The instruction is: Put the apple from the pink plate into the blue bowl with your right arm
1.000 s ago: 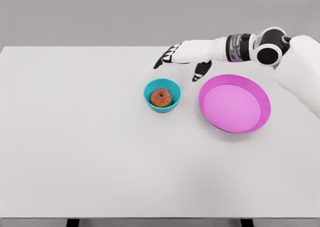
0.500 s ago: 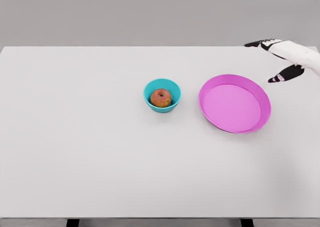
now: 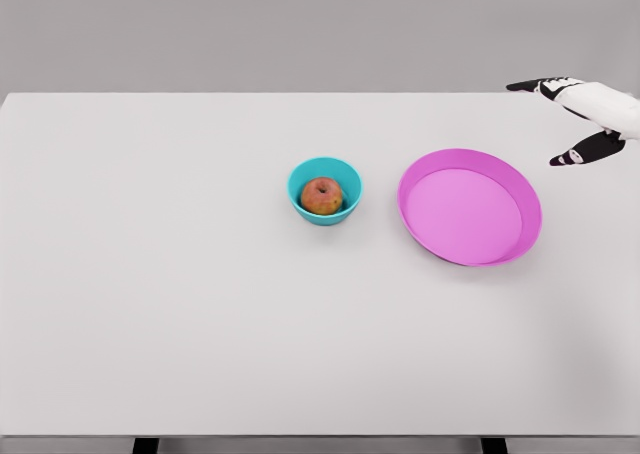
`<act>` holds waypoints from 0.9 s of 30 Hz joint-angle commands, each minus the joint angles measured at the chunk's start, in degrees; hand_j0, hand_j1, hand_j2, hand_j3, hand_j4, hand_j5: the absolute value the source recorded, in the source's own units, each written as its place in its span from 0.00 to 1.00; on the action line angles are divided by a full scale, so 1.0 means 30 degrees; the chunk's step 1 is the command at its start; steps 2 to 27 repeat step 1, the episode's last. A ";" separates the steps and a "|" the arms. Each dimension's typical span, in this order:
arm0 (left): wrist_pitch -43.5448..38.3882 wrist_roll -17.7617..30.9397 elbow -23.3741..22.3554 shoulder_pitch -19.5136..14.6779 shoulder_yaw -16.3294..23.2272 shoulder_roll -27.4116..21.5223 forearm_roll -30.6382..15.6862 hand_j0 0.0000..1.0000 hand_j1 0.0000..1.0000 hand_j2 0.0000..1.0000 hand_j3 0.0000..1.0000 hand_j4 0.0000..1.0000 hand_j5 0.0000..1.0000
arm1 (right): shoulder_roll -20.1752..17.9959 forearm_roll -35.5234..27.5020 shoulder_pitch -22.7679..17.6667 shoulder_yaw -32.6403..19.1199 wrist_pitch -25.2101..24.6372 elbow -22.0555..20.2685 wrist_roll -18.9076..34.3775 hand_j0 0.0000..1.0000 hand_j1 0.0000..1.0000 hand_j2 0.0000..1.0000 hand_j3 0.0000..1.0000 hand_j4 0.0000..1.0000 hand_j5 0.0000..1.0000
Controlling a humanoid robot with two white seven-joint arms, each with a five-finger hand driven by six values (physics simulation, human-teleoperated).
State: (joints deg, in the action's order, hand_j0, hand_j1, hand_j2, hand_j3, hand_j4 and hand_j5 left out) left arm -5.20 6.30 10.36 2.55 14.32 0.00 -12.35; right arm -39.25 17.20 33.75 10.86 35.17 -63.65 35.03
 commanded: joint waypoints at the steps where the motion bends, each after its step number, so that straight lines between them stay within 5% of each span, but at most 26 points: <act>1: -0.0053 0.0010 -0.0027 0.0000 0.0001 -0.0001 -0.0044 1.00 1.00 1.00 1.00 1.00 1.00 | 0.0104 -0.0137 0.0000 -0.0018 -0.0055 -0.0024 -0.0009 1.00 1.00 1.00 1.00 1.00 1.00; 27: -0.0053 0.0010 -0.0027 0.0000 0.0001 -0.0001 -0.0044 1.00 1.00 1.00 1.00 1.00 1.00 | 0.0104 -0.0137 0.0000 -0.0018 -0.0055 -0.0024 -0.0009 1.00 1.00 1.00 1.00 1.00 1.00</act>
